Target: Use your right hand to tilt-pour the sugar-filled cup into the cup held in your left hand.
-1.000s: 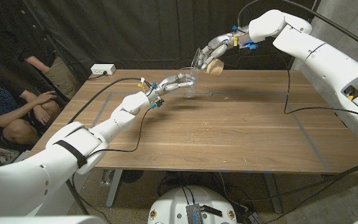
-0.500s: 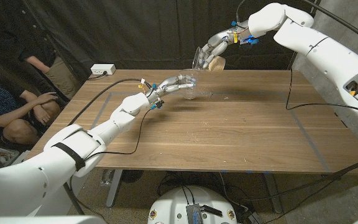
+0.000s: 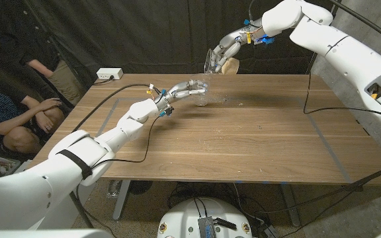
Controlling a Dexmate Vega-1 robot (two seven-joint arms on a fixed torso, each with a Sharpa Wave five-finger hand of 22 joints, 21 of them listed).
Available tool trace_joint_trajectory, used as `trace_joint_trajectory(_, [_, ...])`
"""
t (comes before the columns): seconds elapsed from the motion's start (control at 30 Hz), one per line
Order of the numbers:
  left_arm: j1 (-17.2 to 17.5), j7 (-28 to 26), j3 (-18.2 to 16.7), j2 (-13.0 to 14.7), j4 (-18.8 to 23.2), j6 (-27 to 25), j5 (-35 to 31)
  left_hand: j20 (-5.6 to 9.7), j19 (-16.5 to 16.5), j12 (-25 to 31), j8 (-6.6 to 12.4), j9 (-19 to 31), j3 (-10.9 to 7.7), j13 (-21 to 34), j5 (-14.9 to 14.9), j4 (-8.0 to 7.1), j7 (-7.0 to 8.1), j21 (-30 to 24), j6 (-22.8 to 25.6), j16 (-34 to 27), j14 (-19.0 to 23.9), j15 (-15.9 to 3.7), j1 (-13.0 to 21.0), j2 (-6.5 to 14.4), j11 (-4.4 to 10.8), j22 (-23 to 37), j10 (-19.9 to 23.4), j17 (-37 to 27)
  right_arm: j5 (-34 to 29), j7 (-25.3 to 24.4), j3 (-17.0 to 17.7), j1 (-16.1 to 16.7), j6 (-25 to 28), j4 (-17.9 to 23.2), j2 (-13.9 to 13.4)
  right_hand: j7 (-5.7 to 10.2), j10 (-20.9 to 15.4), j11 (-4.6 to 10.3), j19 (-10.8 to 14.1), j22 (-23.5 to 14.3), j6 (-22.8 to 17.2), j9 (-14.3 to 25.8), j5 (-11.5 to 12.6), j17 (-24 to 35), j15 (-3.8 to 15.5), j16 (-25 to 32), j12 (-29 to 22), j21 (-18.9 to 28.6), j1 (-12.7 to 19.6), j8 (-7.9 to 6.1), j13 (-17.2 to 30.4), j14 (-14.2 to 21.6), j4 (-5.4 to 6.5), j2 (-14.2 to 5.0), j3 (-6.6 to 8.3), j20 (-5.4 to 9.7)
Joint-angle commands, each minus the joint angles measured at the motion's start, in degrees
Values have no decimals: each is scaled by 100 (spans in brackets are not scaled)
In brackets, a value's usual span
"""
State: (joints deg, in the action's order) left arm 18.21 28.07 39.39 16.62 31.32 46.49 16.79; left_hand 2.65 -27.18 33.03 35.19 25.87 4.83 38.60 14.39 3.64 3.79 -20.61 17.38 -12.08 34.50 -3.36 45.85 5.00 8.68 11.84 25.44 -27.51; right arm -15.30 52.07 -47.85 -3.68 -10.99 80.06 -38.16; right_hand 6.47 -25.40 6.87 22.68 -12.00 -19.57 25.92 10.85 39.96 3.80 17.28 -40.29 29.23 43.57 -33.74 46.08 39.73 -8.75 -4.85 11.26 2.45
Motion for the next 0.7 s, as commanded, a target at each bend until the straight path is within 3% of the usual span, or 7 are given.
trace_joint_trajectory(0.03, [-207, 85, 45, -180, -476, 193, -15, 98, -9, 44, 22, 9, 41, 7, -2, -11, 3, -51, 28, 21, 43, -673, 35, 27, 25, 25, 30, -22, -65, 23, -3, -19, 23, 57, 42, 63, -66, 23, -43, 0, -99, 19, 18, 34, 964, -10, -35, -10, 20, -31, 16, 58, 66, -60, 119, 222])
trace_joint_trajectory(0.7, [-265, 161, 68, -255, -629, 244, 13, 109, 1, 64, 26, -1, 59, 8, -13, -12, 7, -62, 24, 27, 43, -674, 47, 39, 41, 26, 38, -34, -291, 69, -87, -120, -97, 140, 93, 64, -73, 25, -67, 1, -108, 35, 16, 53, 965, -28, -14, -32, 19, -26, 14, 63, 69, -64, 131, 208])
